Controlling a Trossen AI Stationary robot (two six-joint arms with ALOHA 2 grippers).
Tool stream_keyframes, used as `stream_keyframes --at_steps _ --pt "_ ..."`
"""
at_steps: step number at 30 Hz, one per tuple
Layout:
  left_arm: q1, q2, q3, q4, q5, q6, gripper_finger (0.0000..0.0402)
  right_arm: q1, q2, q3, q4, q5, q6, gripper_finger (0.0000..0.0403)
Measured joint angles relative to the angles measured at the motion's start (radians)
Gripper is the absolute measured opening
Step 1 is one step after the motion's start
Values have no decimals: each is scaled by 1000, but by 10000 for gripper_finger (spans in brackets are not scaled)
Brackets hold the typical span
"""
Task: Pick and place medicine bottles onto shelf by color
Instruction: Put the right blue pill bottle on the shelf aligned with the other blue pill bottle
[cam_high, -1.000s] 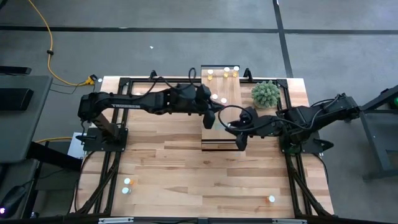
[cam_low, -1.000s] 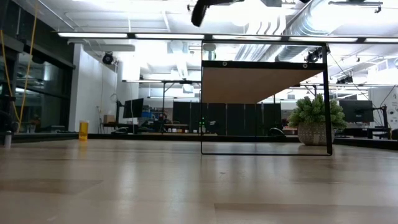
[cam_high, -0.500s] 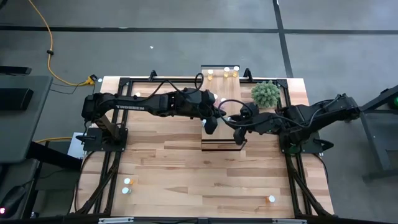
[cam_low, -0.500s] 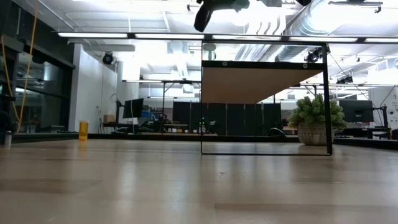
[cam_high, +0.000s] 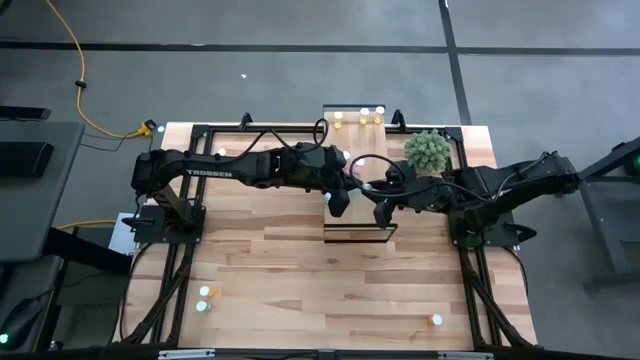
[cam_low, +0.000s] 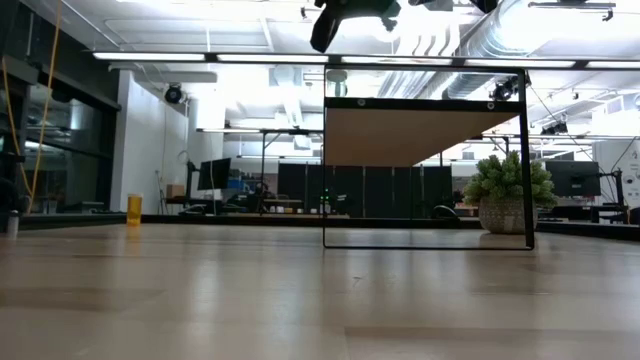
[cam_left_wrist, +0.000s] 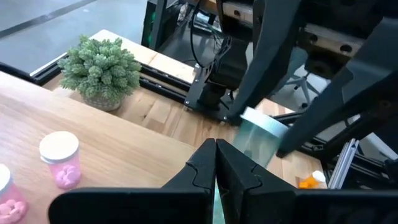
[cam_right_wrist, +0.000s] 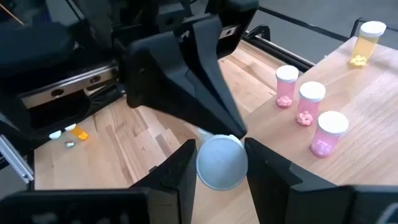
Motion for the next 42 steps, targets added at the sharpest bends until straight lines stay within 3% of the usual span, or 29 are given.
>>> stream_keyframes --at_steps 42 --pt "-42 1 0 -8 3 -33 0 -33 0 1 68 27 -84 108"
